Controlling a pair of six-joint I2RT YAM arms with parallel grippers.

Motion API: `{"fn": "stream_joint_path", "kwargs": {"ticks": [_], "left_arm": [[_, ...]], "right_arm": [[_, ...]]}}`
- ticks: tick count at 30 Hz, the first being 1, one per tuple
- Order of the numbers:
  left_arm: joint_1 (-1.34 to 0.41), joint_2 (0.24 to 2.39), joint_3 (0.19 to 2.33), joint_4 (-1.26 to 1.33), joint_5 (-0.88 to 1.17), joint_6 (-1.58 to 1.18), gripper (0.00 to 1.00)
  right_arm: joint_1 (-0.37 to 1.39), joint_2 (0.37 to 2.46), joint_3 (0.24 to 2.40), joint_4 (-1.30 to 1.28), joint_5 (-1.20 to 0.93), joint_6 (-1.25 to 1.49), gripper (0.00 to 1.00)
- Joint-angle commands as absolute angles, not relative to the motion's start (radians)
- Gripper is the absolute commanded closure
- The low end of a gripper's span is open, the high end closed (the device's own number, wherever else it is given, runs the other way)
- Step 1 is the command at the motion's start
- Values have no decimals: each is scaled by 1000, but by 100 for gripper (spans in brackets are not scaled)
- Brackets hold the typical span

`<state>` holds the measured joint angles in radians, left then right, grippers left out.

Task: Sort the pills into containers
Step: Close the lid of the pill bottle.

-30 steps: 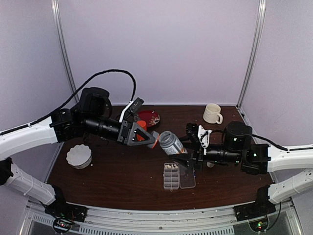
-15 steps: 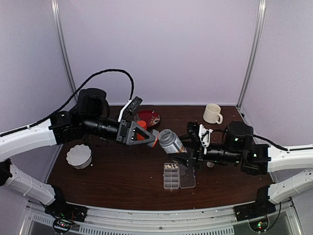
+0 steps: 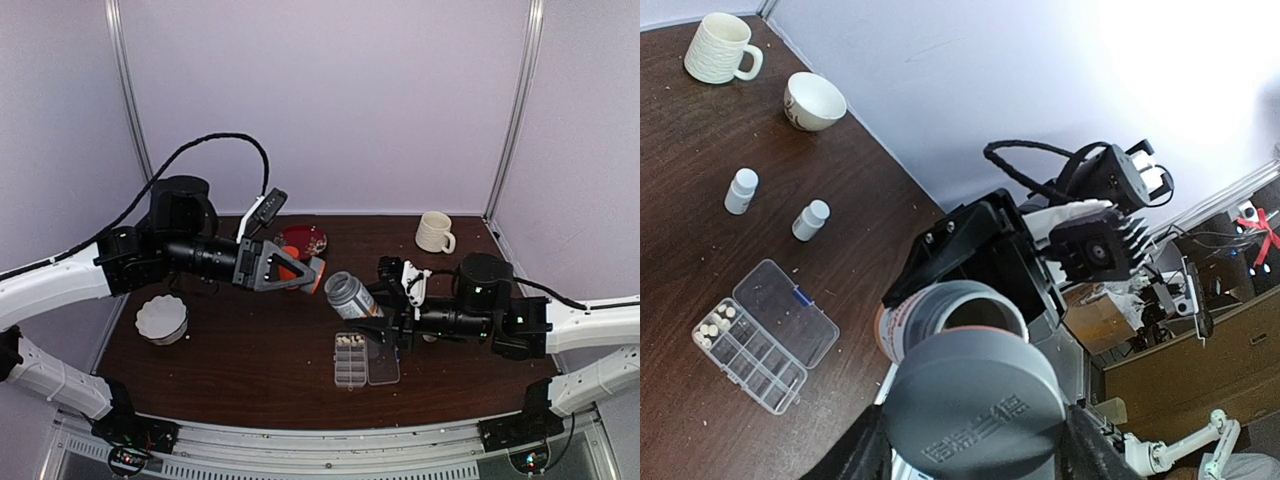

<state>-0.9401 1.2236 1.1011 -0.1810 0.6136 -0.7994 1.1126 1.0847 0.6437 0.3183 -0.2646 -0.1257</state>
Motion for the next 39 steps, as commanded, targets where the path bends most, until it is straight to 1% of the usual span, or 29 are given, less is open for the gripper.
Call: {"fn": "stream_joint_path", "kwargs": {"ticks": [1, 6, 11, 18, 28, 33, 36, 39], "left_arm": [[-946, 1241, 1114, -162, 626, -784, 60], [-946, 1259, 1111, -164, 622, -779, 60], [-946, 1285, 1128, -201, 603, -770, 60], [-946, 1322, 1140, -201, 584, -817, 61], [-946, 1372, 1119, -176, 535, -968, 64], [-946, 1376, 1084, -137, 540, -1017, 64], [-946, 1378, 1067, -115, 552, -1051, 64], [-947, 1381, 1065, -106, 557, -1052, 64]], "right_arm": [[1117, 1109, 712, 293, -250, -135, 100], [1119, 1150, 750, 264, -245, -158, 100], [1120, 1198, 811, 165, -234, -209, 100], [1144, 1239, 868, 50, -115, -322, 100], [1211, 1298, 938, 7, 122, -427, 100], [1223, 1317, 959, 6, 150, -436, 100], [1239, 1344, 990, -15, 216, -454, 100], [1240, 1342, 1003, -9, 183, -444, 100]]}}
